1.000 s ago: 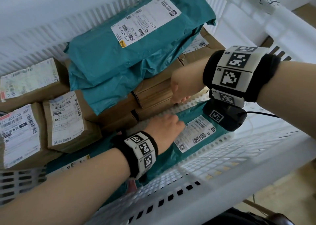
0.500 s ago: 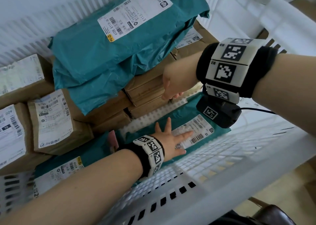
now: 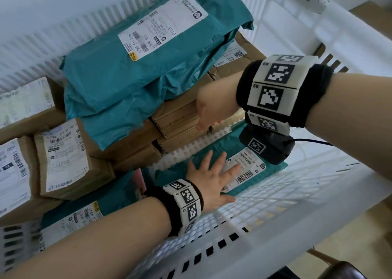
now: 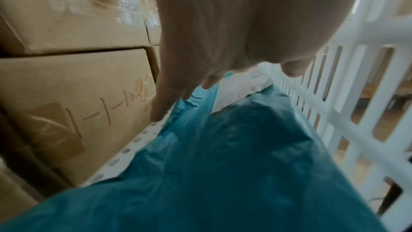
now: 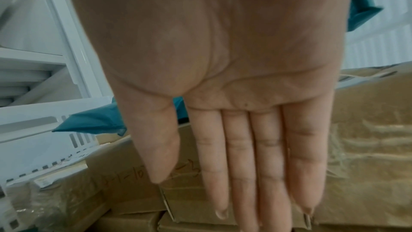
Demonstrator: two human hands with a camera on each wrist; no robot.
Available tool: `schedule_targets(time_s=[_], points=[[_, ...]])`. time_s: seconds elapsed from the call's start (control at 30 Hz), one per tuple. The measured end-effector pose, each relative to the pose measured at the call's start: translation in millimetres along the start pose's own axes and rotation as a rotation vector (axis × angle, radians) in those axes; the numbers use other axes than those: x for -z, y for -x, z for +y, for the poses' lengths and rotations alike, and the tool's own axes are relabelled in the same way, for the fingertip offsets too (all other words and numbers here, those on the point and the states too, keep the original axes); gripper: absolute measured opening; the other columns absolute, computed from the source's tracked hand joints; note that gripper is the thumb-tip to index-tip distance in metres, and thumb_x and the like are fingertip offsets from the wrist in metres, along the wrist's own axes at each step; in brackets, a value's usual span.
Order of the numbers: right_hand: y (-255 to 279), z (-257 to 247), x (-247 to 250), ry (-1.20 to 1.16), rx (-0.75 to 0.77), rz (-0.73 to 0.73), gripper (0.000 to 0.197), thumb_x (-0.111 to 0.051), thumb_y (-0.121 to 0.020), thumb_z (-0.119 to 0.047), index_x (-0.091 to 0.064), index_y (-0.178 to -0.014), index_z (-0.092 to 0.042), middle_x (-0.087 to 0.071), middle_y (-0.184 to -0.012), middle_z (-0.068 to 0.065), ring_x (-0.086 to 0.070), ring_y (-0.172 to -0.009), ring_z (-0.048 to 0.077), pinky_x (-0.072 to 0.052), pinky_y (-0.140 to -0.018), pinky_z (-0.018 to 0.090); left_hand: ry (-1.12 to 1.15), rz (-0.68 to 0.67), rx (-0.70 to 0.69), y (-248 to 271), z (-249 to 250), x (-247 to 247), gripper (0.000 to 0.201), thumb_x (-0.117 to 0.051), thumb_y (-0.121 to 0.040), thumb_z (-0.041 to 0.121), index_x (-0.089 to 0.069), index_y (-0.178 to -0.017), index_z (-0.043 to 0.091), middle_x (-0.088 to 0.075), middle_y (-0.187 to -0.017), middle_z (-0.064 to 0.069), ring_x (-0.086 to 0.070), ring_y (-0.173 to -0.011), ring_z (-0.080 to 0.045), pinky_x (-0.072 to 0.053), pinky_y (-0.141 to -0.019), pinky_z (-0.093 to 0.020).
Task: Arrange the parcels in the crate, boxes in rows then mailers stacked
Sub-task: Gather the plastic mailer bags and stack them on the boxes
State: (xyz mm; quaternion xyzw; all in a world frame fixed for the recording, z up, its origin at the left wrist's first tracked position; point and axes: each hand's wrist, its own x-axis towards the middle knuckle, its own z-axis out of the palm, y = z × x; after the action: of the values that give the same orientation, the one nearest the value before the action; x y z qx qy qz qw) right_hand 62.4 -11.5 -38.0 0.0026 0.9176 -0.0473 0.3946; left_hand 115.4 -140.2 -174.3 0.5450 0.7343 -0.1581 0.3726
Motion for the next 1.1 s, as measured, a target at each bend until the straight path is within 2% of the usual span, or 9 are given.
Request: schedule_targets(time_s=[0.17,0.37,0.53,0.63,0.7,0.8,0.93,1.03,1.1], points=[[3.4,-1.9,3.2,0.019,0.004,-0.023,0.038,-0.038,-0.099,-0.037,-0.051,-0.067,-0.020,-0.059,-0.083,0.000,-0.049,-0.061,0.008,-0.040,-0.055,0.019,-0.044,0.006,-0.032,7.5,-5.1,12.8,0.066,-0.024,-0.095,0.057,-0.001,-0.152,0.031,0.001,-0.162,0.006,0.007,-0.149,-0.023,-0.001,-0.118,-0.054],[29.3,-2.6,17.2,-0.209,0.051,0.154,0.033,-0.049,-0.092,-0.027,-0.070,-0.076,-0.007,-0.071,-0.074,0.004,-0.064,-0.067,0.018,-0.054,-0.071,0.025,0.052,0.372,-0.029,48.8,-19.2,68.1,0.053,-0.034,-0.100,0.038,-0.028,-0.148,0.017,-0.031,-0.153,-0.001,-0.027,-0.141,-0.018,-0.026,-0.116,-0.033],[48.0,-3.3,31.5,-0.353,0.096,0.655,0.034,-0.055,-0.090,-0.028,-0.058,-0.058,-0.016,-0.061,-0.056,-0.005,-0.055,-0.051,0.008,-0.046,-0.056,0.019,0.090,0.824,0.060,101.0,-40.0,88.1,0.036,-0.039,-0.095,0.031,-0.058,-0.125,0.024,-0.062,-0.120,0.000,-0.058,-0.109,-0.025,-0.052,-0.086,-0.040],[49.2,-1.6,33.7,-0.399,0.095,1.002,0.013,-0.067,-0.081,-0.029,-0.063,-0.079,-0.017,-0.058,-0.071,-0.006,-0.057,-0.073,0.015,-0.045,-0.066,0.023,0.011,1.096,0.115,125.4,-52.8,97.1,0.032,-0.043,-0.086,0.026,-0.070,-0.102,0.020,-0.068,-0.097,0.000,-0.064,-0.091,-0.026,-0.055,-0.074,-0.035],[44.5,2.0,32.5,-0.224,0.006,1.003,0.040,-0.070,-0.077,-0.028,-0.059,-0.115,-0.020,-0.058,-0.110,0.002,-0.052,-0.110,0.022,-0.042,-0.093,0.031,-0.052,1.221,0.230,138.3,-63.1,104.7,0.030,-0.050,-0.081,0.025,-0.068,-0.104,0.018,-0.067,-0.101,0.000,-0.064,-0.094,-0.025,-0.053,-0.079,-0.033],[32.4,4.6,28.8,0.013,-0.102,0.901,0.073,-0.062,-0.083,-0.020,-0.027,-0.146,-0.029,-0.025,-0.152,0.001,-0.017,-0.144,0.024,-0.018,-0.117,0.038,0.029,1.088,0.451,146.5,-79.4,112.2,0.053,-0.056,-0.087,0.034,-0.046,-0.137,0.018,-0.047,-0.138,-0.002,-0.043,-0.129,-0.024,-0.035,-0.108,-0.033],[23.2,4.6,32.5,0.046,-0.087,0.943,0.067,-0.044,-0.092,-0.004,-0.017,-0.150,-0.027,-0.013,-0.159,0.002,-0.006,-0.148,0.023,-0.016,-0.118,0.035,0.114,0.969,0.562,142.3,-97.8,111.4,0.070,-0.050,-0.090,0.047,-0.025,-0.149,0.018,-0.027,-0.155,-0.002,-0.028,-0.142,-0.020,-0.026,-0.117,-0.034],[27.7,3.1,37.6,0.051,-0.057,1.061,0.062,-0.043,-0.091,0.001,-0.029,-0.148,-0.020,-0.026,-0.155,0.004,-0.013,-0.148,0.025,-0.024,-0.116,0.038,0.099,1.043,0.568,147.8,-98.7,116.6,0.064,-0.049,-0.092,0.042,-0.027,-0.148,0.019,-0.033,-0.152,-0.001,-0.037,-0.137,-0.021,-0.032,-0.114,-0.037],[31.9,3.5,38.9,0.052,-0.004,1.196,0.062,-0.052,-0.082,0.009,-0.046,-0.140,-0.013,-0.044,-0.146,0.011,-0.031,-0.142,0.032,-0.038,-0.109,0.045,0.066,1.110,0.563,157.6,-96.8,122.2,0.059,-0.049,-0.094,0.028,-0.027,-0.148,0.021,-0.034,-0.153,0.000,-0.038,-0.136,-0.021,-0.030,-0.114,-0.035]])
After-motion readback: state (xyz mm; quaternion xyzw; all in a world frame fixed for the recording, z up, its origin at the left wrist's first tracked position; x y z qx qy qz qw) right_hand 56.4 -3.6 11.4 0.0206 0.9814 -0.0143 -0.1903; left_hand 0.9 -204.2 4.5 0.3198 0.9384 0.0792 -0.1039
